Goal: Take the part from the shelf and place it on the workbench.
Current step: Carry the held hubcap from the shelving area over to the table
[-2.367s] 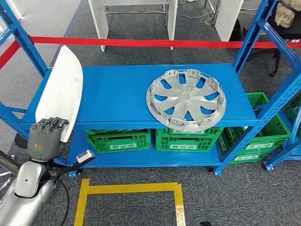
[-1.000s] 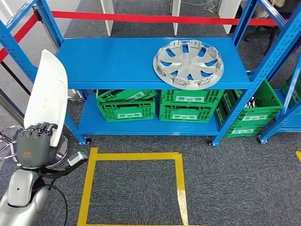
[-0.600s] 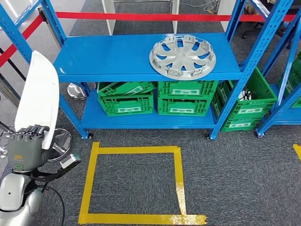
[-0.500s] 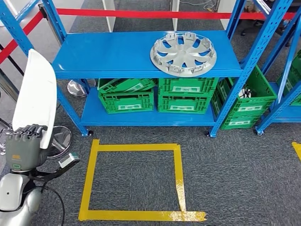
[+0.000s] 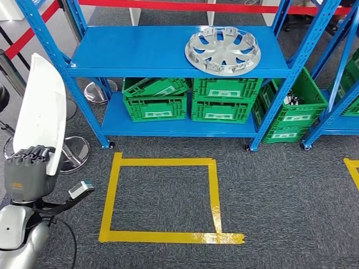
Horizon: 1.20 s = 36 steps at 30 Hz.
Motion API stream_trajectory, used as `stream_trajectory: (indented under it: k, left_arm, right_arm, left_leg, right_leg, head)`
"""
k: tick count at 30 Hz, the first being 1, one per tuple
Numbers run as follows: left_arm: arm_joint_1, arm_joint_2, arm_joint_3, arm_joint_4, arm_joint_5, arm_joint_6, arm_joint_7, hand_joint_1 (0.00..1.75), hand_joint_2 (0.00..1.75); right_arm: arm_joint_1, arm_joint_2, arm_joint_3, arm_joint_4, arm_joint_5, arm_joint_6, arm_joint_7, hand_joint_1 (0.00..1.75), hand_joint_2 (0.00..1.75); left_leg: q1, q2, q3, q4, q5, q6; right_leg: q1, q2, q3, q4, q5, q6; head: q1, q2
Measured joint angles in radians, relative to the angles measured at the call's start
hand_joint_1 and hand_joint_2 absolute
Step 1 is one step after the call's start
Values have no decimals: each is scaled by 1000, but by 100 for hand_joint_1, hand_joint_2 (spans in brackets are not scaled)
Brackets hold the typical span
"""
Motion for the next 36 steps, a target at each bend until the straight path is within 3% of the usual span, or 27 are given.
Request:
stream_trajectory:
  k: [2,4,5,7,9,10,11,12,15,17,19,20,22,24,25,26,27,28,29,31,33,34,35,36]
  left_arm:
    - [-1,0,1,-6,0,0,-2,175,175]
    - [-1,0,1,-8,1,0,-3,175,175]
    - [0,1,1,-8,1,0,-3,175,175]
    - [2,1,1,-8,1,0,-3,175,175]
    - [3,2,1,-8,1,0,-3,175,175]
    - [3,2,1,-8,1,0,-3,175,175]
    - [4,1,1,-8,1,0,-3,175,175]
    - [4,1,1,-8,1,0,-3,175,175]
    - [4,1,1,-9,1,0,-3,175,175]
    - [3,2,1,-11,1,0,-3,175,175]
    - [3,2,1,-12,1,0,-3,175,175]
    - [2,2,1,-12,1,0,-3,175,175]
    - [0,1,1,-13,1,0,-3,175,175]
    - [-1,0,1,-13,1,0,-3,175,175]
    - [-1,-1,1,-13,1,0,-3,175,175]
    - [-1,-1,1,-13,1,0,-3,175,175]
    - [-1,-1,0,-13,1,0,-3,175,175]
    - [-1,-1,0,-13,1,0,-4,175,175]
    - [-2,-2,0,-13,1,0,-4,175,175]
    - [-3,-2,0,-13,1,0,-5,175,175]
    - [-6,-3,0,-13,-1,0,-6,175,175]
    - [-8,-3,-1,-13,-2,0,-6,175,175]
    - [-9,-3,-1,-13,-2,0,-7,175,175]
    - [-9,-2,-1,-13,-2,0,-7,175,175]
  right_arm:
    - [-1,0,0,0,-1,0,-1,0,0]
    - [0,1,0,0,-1,0,-1,0,0]
    - [1,1,0,0,-1,0,-1,0,0]
    - [1,2,0,0,-2,-1,-1,0,0]
    - [0,2,-1,0,-2,-1,-1,0,0]
    - [0,2,-2,0,-2,-1,-1,0,0]
    - [0,3,-2,0,-2,-1,-1,0,0]
    - [0,3,-4,0,-2,-1,-1,0,0]
    - [0,3,-7,0,-2,-1,-1,0,0]
    - [-1,4,-8,0,-2,-1,-1,0,0]
    - [1,4,-9,1,-2,-1,-1,0,0]
    - [1,4,-9,1,-2,-1,-1,0,0]
    - [2,4,-10,2,-2,-1,0,0,0]
    - [2,4,-10,2,-2,-1,0,0,0]
    - [2,4,-10,2,-2,-1,1,0,0]
    - [2,4,-10,2,-2,-1,1,0,0]
    - [2,4,-10,2,-2,-1,2,0,0]
    - [1,4,-10,3,-2,-2,3,0,0]
    - [0,4,-10,3,-2,-3,4,0,0]
    - [-4,3,-10,3,-2,-4,6,0,0]
    - [-5,3,-10,3,-2,-6,8,0,0]
    - [-4,4,-10,3,-2,-6,9,0,0]
    - [-3,4,-10,3,-3,-6,10,0,0]
    - [-4,5,-10,3,-2,-6,11,0,0]
  left_leg:
    - [-2,0,-13,8,18,-9]
    - [0,0,-18,8,29,-17]
    - [1,-1,-21,17,13,-22]
    - [5,-2,-38,93,-75,-33]
    - [7,-2,-63,232,-173,-39]
    - [7,-2,-66,286,-194,-39]
    - [7,-2,-56,310,-194,-38]
    - [7,-2,-28,290,-175,-34]
    - [1,-7,106,91,-123,-14]
    - [-5,-9,141,19,-121,-4]
    - [-7,-8,137,1,-109,2]
    - [-6,-6,134,-7,-100,7]
    - [-2,-1,124,-23,-83,17]
    - [-3,1,101,-19,-67,21]
    - [-4,2,90,-16,-61,21]
    - [-4,3,78,-12,-54,21]
    - [-4,3,66,-7,-48,19]
    - [-4,3,54,-2,-42,17]
    - [-3,3,43,3,-35,14]
    - [-5,3,25,12,-21,5]
    - [-6,3,17,13,-3,-4]
    - [-6,3,15,11,6,-9]
    - [-5,1,10,13,3,-15]
    - [-4,0,3,27,-20,-20]
  right_leg:
    - [2,4,55,-95,-27,-7]
    - [2,1,41,-101,-23,-22]
    - [2,-2,34,-99,-15,-30]
    - [1,-7,19,-98,4,-46]
    - [4,-9,0,-93,24,-51]
    - [6,-10,-12,-88,33,-51]
    - [8,-10,-28,-83,41,-51]
    - [9,-10,-43,-77,47,-50]
    - [13,-9,-74,-64,62,-44]
    - [11,-8,-89,-60,75,-33]
    - [7,-7,-100,-62,85,-20]
    - [6,-6,-108,-57,76,-15]
    - [5,-3,-136,3,15,-7]
    - [3,-1,-174,128,-66,0]
    - [3,-1,-186,183,-89,3]
    - [3,-1,-185,211,-93,5]
    - [3,-1,-166,200,-76,6]
    - [2,-1,-130,155,-48,6]
    - [2,-1,-84,87,-21,4]
    - [4,0,-2,-41,0,-3]
    - [8,2,17,-84,-2,-11]
    - [7,2,6,-83,6,-17]
    - [7,0,-3,-84,15,-25]
    - [5,-3,-11,-84,27,-35]
  head:
    - [0,0]
    - [0,0]
    - [-1,0]
    - [-3,0]
    - [-5,0]
    - [-5,0]
    - [-5,0]
    - [-5,0]
    - [-4,0]
    - [-4,0]
    - [-6,0]
    - [-5,0]
    - [0,0]
    - [5,0]
    - [6,0]
    - [6,0]
    - [7,0]
    - [7,0]
    - [8,0]
    - [7,0]
    - [6,0]
    - [6,0]
    - [6,0]
    - [5,0]
